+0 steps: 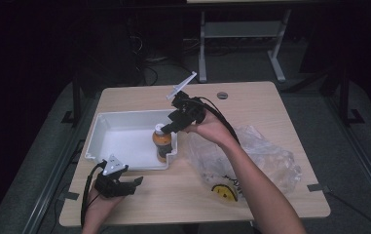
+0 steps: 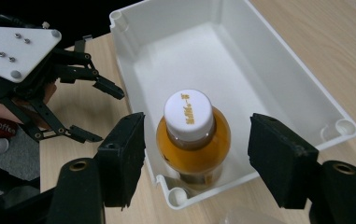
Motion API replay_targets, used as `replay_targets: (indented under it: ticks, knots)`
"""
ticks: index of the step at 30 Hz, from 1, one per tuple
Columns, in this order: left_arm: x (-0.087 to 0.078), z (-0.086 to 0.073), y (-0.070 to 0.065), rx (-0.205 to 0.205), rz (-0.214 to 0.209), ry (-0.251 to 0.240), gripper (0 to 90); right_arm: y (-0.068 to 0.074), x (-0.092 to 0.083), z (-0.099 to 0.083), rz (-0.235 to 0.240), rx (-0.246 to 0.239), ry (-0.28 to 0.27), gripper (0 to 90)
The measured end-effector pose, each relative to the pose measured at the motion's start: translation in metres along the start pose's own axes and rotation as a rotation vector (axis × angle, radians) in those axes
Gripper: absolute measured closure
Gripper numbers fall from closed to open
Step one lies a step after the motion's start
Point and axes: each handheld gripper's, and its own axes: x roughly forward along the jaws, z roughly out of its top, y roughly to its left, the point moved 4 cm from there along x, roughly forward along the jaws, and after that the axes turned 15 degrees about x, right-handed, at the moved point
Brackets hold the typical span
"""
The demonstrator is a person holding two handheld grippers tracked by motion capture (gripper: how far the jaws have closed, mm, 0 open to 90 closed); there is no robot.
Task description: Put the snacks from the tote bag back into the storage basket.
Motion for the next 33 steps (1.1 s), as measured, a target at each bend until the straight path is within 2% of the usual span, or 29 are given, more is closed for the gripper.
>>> replay_targets:
  ticks: [9,11,21,33]
  knots:
    - [-0.002,0.001,0.0,-0.015,-0.005,-0.014,28.0,-0.008,-0.021,-0.008,0.001,0.036,-0.039,33.4]
    - [-0.002,0.0,0.0,-0.014,-0.004,-0.014,28.0,-0.01,-0.024,-0.01,-0.01,0.027,-0.039,33.5]
    - [-0.002,0.0,0.001,-0.008,-0.002,-0.007,27.8,-0.015,-0.037,-0.016,-0.021,0.045,-0.044,32.7]
    - [-0.002,-0.001,0.002,-0.029,0.005,-0.016,27.8,-0.029,-0.057,-0.031,-0.052,0.071,-0.058,31.9]
